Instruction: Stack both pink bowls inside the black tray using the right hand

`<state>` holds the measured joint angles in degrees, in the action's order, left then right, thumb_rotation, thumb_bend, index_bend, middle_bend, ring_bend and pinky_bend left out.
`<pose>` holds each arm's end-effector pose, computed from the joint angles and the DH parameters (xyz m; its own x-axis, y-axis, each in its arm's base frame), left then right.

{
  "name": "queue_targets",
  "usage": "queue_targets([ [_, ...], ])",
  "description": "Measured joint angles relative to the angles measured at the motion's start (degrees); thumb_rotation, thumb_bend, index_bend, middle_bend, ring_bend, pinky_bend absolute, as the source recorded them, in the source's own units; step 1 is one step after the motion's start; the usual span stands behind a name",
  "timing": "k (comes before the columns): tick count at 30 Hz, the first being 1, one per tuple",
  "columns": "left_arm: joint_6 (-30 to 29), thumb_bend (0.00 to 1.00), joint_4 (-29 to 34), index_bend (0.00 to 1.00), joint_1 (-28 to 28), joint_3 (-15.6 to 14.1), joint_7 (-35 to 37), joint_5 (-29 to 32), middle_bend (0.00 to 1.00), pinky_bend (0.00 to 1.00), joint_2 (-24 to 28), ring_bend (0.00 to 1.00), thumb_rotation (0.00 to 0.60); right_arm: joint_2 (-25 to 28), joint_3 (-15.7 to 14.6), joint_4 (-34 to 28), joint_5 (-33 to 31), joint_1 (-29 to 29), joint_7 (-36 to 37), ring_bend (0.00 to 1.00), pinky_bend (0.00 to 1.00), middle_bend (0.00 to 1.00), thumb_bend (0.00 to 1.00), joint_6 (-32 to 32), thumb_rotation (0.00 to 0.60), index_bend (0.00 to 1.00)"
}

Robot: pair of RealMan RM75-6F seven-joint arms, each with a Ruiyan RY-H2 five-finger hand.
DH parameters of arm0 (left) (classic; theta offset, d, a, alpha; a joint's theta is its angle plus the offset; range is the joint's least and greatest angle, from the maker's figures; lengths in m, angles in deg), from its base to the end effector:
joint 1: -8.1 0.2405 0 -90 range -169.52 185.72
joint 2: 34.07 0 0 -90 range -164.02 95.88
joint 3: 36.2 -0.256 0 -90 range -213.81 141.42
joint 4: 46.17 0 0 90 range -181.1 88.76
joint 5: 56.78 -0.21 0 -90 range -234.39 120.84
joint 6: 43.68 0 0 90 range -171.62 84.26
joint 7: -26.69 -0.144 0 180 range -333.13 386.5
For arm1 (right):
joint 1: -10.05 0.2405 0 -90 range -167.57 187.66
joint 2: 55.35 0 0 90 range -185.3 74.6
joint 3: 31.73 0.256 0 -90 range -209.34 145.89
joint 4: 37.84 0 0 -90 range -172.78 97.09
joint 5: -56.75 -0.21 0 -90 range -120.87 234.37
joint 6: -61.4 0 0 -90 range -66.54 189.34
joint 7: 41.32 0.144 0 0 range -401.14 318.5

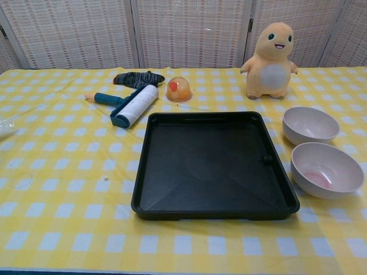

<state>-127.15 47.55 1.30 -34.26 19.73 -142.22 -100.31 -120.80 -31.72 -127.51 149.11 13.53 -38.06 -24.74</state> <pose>-0.3005 0.1871 0.1394 0.4518 0.0353 0.8914 0.8919 -0.0388 -0.4505 -0.3106 -0.1627 0.1451 0.3736 -0.0467 0.9264 -0.9250 -0.0936 0.3683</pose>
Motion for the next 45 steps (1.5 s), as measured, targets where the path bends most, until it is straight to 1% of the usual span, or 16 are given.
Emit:
queue_targets([
  [5, 0.32, 0.28, -0.02, 0.00, -0.25, -0.14, -0.02, -0.45, 0.01, 0.00, -0.27, 0.08, 0.600, 0.35, -0.07, -0.14, 0.12, -0.24, 0.12, 0.00, 0.00, 0.00, 0.43, -0.49, 0.600, 0.08],
  [12, -0.78, 0.28, 0.71, 0.00, -0.22, -0.20, 0.63, -1.87, 0.01, 0.00, 0.00, 0.08, 0.600, 1.01, -1.10, -1.29, 2.14, -1.11, -0.74, 0.00, 0.00, 0.00, 0.43, -2.02, 0.600, 0.09],
  [15, -0.93, 0.28, 0.88, 0.00, -0.10, -0.26, 1.10, -2.00, 0.01, 0.00, 0.34, 0.08, 0.600, 1.01, -1.40, -0.85, 3.31, -0.94, -0.76, 0.00, 0.00, 0.00, 0.43, -2.08, 0.600, 0.16],
  [16, -1.04, 0.28, 0.88, 0.00, -0.05, -0.29, 1.24, -2.07, 0.01, 0.00, 0.44, 0.08, 0.600, 0.95, -1.46, -0.45, 3.78, -0.82, -0.63, 0.00, 0.00, 0.00, 0.43, -2.12, 0.600, 0.20],
  [19, -1.42, 0.28, 0.92, 0.00, 0.16, -0.31, 1.55, -2.14, 0.01, 0.00, 0.71, 0.08, 0.600, 0.69, -1.79, 1.56, 5.19, -0.01, -0.35, 0.00, 0.00, 0.00, 0.43, -1.56, 0.600, 0.28],
  [23, -2.28, 0.28, 1.08, 0.00, 0.48, -0.13, 1.53, -2.21, 0.01, 0.00, 0.87, 0.08, 0.600, 0.54, -2.57, 2.76, 5.81, 1.63, -0.79, 0.00, 0.00, 0.00, 0.43, 2.31, 0.600, 0.29],
  [26, -2.53, 0.28, 1.42, 0.00, 0.68, -0.21, 1.51, -2.41, 0.02, 0.00, 1.06, 0.08, 0.600, 0.21, -3.35, 3.34, 6.24, 3.37, -1.40, 0.00, 0.00, 0.00, 0.43, 6.41, 0.600, 0.29],
  [30, -2.58, 0.28, 1.58, 0.00, 0.75, -0.26, 1.64, -2.54, 0.02, 0.00, 1.19, 0.08, 0.600, -1.19, -4.36, 4.46, 6.76, 6.00, -2.11, 0.00, 0.00, 0.00, 0.43, 11.28, 0.600, 0.30],
  [37, -2.48, 0.28, 1.50, 0.00, 0.76, -0.14, 2.14, -2.33, 0.02, 0.00, 1.41, 0.08, 0.600, -4.89, -4.47, 7.04, 6.45, 8.80, -1.81, 0.00, 0.00, 0.00, 0.43, 14.74, 0.600, 0.30],
  [45, -2.46, 0.28, 1.35, 0.00, 0.87, -0.10, 2.35, -2.10, 0.02, 0.00, 1.43, 0.08, 0.600, -7.97, -4.44, 9.84, 5.82, 11.06, -1.59, 0.00, 0.00, 0.00, 0.43, 17.72, 0.600, 0.33],
])
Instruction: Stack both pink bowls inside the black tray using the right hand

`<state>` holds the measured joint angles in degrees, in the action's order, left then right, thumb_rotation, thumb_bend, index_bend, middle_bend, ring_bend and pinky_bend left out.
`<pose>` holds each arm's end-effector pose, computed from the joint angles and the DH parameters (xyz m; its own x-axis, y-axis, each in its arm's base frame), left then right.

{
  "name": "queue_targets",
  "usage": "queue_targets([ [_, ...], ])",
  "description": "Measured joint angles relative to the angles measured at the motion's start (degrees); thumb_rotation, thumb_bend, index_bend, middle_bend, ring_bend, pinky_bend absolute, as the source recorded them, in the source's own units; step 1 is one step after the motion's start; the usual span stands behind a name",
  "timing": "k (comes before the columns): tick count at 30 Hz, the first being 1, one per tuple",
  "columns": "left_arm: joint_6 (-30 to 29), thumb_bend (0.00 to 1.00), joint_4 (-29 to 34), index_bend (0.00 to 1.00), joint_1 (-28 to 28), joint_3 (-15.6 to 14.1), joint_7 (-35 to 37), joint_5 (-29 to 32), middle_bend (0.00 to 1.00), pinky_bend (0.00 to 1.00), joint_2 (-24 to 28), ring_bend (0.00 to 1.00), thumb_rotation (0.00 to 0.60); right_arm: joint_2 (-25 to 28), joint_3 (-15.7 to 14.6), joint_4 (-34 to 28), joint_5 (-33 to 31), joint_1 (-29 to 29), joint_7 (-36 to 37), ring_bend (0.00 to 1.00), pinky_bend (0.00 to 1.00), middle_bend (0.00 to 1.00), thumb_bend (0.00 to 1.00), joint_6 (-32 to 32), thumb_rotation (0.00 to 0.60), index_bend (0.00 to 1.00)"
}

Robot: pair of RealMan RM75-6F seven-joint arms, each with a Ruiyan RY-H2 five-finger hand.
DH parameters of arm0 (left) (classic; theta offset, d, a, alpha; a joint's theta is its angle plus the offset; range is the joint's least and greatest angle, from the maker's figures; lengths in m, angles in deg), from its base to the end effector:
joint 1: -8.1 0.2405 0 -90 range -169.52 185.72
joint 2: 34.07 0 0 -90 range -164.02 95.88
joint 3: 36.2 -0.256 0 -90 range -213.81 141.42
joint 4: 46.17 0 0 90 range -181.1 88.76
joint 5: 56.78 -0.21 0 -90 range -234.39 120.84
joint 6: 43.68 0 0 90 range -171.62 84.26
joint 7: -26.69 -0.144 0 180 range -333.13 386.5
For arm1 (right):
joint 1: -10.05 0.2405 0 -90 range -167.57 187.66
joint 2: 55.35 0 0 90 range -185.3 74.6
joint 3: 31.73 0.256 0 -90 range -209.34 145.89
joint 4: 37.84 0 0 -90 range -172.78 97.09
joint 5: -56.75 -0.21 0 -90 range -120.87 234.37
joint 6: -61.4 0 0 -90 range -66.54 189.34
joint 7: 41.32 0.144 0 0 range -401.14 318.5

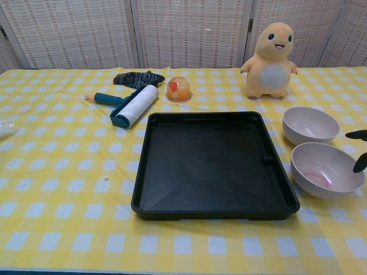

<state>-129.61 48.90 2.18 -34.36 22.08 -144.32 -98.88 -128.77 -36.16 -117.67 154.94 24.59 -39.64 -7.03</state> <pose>-0.2940 0.1818 0.1491 0.4175 -0.0010 0.9087 0.9072 -0.0571 -0.4168 -0.3101 -0.1960 0.0611 0.5263 -0.3151 0.7897 -0.8355 -0.3642 0.4115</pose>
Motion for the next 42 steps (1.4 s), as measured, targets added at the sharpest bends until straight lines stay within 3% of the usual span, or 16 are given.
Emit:
queue_targets([
  [10, 0.43, 0.28, -0.02, 0.00, -0.18, 0.10, 0.72, 0.15, 0.02, 0.00, 0.18, 0.08, 0.600, -4.10, 0.31, 4.33, -1.40, 2.56, 0.37, 0.00, 0.00, 0.00, 0.43, 2.94, 0.600, 0.38],
  [24, 0.19, 0.28, 0.01, 0.00, -0.02, 0.38, 0.69, 0.53, 0.02, 0.00, 0.42, 0.08, 0.600, -10.64, 1.68, 10.73, -1.69, 4.12, -0.86, 0.02, 0.00, 0.03, 0.44, 0.36, 0.600, 0.62],
  [37, -0.20, 0.28, 0.50, 0.00, 0.15, 0.02, 0.69, -0.43, 0.02, 0.00, 0.56, 0.08, 0.600, -8.96, 1.86, 7.05, 1.01, 4.06, -2.78, 0.03, 0.00, 0.05, 0.43, -6.65, 0.600, 0.65],
  [42, -0.02, 0.28, 0.60, 0.00, 0.07, -0.10, 0.67, -0.65, 0.02, 0.00, 0.52, 0.08, 0.600, -8.68, 3.30, 4.69, 1.07, 6.17, -4.10, 0.03, 0.00, 0.05, 0.43, -5.46, 0.600, 0.65],
])
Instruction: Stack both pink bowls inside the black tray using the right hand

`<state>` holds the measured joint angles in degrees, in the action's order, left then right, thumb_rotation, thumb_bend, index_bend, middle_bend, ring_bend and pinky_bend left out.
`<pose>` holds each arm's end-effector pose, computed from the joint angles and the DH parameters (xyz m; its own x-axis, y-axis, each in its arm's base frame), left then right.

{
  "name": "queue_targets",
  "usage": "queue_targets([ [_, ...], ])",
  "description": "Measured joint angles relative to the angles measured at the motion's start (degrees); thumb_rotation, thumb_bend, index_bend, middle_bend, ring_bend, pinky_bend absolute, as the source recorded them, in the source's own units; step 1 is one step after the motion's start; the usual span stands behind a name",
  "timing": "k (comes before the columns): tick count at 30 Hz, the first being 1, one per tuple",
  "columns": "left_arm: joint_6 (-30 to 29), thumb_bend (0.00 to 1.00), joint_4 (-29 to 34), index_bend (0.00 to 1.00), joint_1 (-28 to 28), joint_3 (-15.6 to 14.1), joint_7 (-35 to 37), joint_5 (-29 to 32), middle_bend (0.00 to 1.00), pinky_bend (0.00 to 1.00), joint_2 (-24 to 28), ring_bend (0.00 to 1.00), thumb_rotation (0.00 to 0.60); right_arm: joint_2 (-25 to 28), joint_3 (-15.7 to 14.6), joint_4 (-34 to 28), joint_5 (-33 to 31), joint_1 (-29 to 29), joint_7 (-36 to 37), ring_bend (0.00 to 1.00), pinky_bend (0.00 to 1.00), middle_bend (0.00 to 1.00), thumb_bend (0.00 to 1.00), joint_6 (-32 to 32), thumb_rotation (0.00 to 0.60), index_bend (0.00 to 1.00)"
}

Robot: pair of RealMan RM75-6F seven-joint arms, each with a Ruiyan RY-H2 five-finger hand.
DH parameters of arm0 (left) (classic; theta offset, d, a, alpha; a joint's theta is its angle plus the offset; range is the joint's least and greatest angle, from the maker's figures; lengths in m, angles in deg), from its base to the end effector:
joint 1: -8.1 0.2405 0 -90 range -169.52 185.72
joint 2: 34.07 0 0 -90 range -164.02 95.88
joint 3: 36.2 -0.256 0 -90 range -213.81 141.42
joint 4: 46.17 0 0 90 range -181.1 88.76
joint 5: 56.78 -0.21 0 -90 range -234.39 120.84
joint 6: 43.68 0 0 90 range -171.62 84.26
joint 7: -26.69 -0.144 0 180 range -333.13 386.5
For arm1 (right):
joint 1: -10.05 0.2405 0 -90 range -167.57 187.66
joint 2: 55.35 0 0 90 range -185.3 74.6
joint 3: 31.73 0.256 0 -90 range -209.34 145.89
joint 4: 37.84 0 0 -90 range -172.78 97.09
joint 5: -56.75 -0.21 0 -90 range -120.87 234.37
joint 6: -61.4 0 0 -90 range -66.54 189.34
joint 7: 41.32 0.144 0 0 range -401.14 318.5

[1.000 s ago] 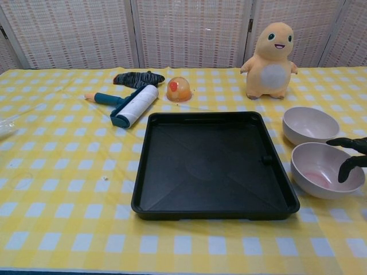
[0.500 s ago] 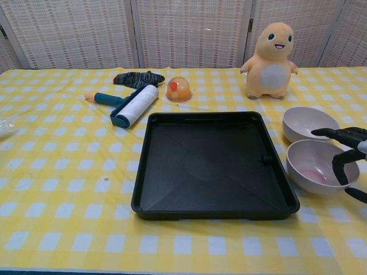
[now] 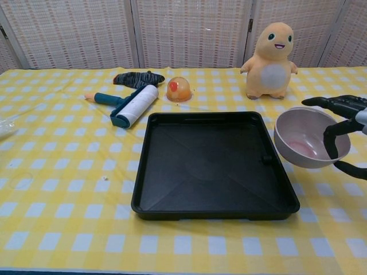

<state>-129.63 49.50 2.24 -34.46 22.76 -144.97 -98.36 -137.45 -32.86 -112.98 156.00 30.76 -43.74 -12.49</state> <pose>-0.2915 0.1809 0.1503 0.4062 0.0008 0.9138 0.9117 -0.0677 -0.4053 -0.2622 -0.2399 0.0340 0.5217 -0.1071 0.8464 -0.7718 -0.4820 0.4148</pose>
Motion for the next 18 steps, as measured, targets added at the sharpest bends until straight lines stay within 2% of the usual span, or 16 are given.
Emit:
queue_targets([
  [5, -0.55, 0.28, 0.10, 0.00, 0.26, 0.05, 0.23, -0.02, 0.02, 0.00, 0.30, 0.08, 0.600, -1.68, 1.63, -0.29, -1.50, 3.15, 0.36, 0.03, 0.00, 0.05, 0.43, 4.49, 0.600, 0.65],
  [9, -1.01, 0.28, 0.19, 0.00, 0.57, 0.19, 0.53, 0.18, 0.02, 0.00, 0.69, 0.08, 0.600, -5.61, 3.04, 1.37, -2.91, 6.79, 1.73, 0.02, 0.00, 0.05, 0.43, 8.58, 0.600, 0.65],
  [18, -1.04, 0.28, 0.55, 0.00, 0.67, 0.10, 1.42, -0.10, 0.02, 0.00, 1.16, 0.08, 0.600, -12.72, 4.42, 6.15, -4.02, 11.52, 3.56, 0.02, 0.00, 0.05, 0.44, 11.83, 0.600, 0.65],
])
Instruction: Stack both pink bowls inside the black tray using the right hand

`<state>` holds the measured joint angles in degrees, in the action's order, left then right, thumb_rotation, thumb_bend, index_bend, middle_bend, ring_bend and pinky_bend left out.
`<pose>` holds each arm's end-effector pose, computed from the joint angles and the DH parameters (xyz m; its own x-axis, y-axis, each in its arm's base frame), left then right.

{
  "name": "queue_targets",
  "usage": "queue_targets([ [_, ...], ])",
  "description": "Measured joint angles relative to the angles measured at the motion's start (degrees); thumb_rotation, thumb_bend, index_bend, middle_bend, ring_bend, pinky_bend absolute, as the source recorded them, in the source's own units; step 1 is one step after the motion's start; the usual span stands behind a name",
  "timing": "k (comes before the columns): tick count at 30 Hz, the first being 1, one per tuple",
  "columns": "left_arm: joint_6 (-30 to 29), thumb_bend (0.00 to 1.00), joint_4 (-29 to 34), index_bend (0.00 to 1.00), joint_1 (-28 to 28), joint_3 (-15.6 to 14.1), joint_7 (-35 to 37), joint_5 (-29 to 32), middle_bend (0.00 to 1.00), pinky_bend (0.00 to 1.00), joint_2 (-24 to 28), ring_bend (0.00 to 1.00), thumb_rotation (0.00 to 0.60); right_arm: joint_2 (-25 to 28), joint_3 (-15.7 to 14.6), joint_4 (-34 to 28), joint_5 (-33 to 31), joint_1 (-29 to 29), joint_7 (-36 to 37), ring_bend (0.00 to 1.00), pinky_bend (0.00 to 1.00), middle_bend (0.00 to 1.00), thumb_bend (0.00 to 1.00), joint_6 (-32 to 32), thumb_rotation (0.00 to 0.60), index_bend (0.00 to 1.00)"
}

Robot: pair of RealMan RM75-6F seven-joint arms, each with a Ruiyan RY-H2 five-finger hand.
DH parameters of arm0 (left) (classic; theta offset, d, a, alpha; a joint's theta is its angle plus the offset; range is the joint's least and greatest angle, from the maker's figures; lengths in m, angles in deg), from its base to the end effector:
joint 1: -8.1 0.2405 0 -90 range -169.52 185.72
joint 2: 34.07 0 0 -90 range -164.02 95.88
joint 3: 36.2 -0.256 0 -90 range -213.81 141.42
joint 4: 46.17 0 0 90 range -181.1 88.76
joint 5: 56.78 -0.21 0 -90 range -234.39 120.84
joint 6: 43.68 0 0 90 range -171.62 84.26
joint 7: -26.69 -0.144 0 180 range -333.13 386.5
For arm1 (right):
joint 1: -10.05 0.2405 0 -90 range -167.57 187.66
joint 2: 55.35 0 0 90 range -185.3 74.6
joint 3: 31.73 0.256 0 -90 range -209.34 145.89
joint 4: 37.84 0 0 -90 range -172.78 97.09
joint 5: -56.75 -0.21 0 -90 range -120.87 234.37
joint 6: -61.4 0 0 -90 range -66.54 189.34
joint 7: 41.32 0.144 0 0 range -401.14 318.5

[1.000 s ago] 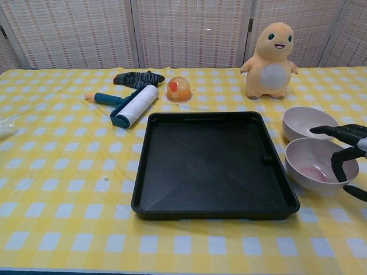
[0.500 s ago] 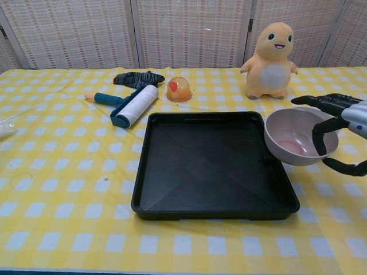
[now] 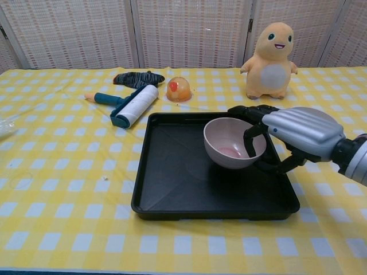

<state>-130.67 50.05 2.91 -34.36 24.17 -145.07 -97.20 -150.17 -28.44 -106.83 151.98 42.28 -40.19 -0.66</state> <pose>-0.2921 0.1778 0.1584 0.3924 -0.0138 0.9197 0.9179 -0.0579 -0.3925 -0.1969 -0.2915 -0.0430 0.4496 -0.2139 0.8672 -0.7807 -0.5658 0.2652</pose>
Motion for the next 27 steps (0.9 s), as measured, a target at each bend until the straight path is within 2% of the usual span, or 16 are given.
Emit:
queue_targets([
  [4, 0.05, 0.28, 0.23, 0.00, -0.01, -0.14, 0.49, -0.35, 0.02, 0.00, 0.23, 0.08, 0.600, -2.22, 0.47, 2.60, -0.89, 1.45, 1.06, 0.02, 0.00, 0.05, 0.43, 1.12, 0.600, 0.65],
  [8, 0.08, 0.28, 0.21, 0.01, -0.02, 0.00, 0.96, -0.12, 0.03, 0.00, 0.44, 0.08, 0.600, -4.03, 0.54, 4.98, -1.07, 2.60, 2.37, 0.03, 0.00, 0.04, 0.43, 1.32, 0.600, 0.56],
  [13, 0.12, 0.28, 0.58, 0.03, 0.02, -0.13, 0.96, -0.35, 0.05, 0.00, 0.64, 0.08, 0.600, -6.07, 0.68, 7.20, -1.46, 3.65, 4.38, 0.02, 0.00, 0.03, 0.43, 1.02, 0.600, 0.50],
  [16, 0.01, 0.28, 0.58, 0.03, 0.07, -0.10, 1.04, -0.33, 0.05, 0.00, 0.71, 0.08, 0.600, -6.67, 0.40, 8.23, -1.69, 4.06, 4.83, 0.01, 0.00, 0.01, 0.43, 1.21, 0.600, 0.35],
  [19, -0.04, 0.28, 0.56, 0.03, 0.09, -0.06, 1.11, -0.35, 0.05, 0.00, 0.76, 0.08, 0.600, -6.57, 0.02, 8.24, -1.62, 4.16, 5.58, 0.00, 0.00, 0.00, 0.43, 0.73, 0.600, 0.14],
  [21, -0.04, 0.28, 0.51, 0.03, 0.06, -0.05, 1.13, -0.41, 0.05, 0.00, 0.71, 0.08, 0.600, -6.21, -0.19, 8.01, -1.43, 4.09, 5.66, 0.00, 0.00, 0.00, 0.43, -0.15, 0.600, 0.05],
  [23, 0.06, 0.28, 0.47, 0.03, 0.03, -0.11, 1.11, -0.52, 0.05, 0.00, 0.63, 0.08, 0.600, -5.62, -0.40, 7.45, -1.28, 3.97, 5.71, 0.00, 0.00, 0.00, 0.43, -0.82, 0.600, 0.01],
  [27, 0.11, 0.28, 0.46, 0.03, 0.01, -0.14, 1.02, -0.56, 0.05, 0.00, 0.58, 0.08, 0.600, -3.39, -1.01, 5.00, -0.90, 3.29, 5.60, 0.00, 0.00, 0.00, 0.43, -2.53, 0.600, 0.00],
])
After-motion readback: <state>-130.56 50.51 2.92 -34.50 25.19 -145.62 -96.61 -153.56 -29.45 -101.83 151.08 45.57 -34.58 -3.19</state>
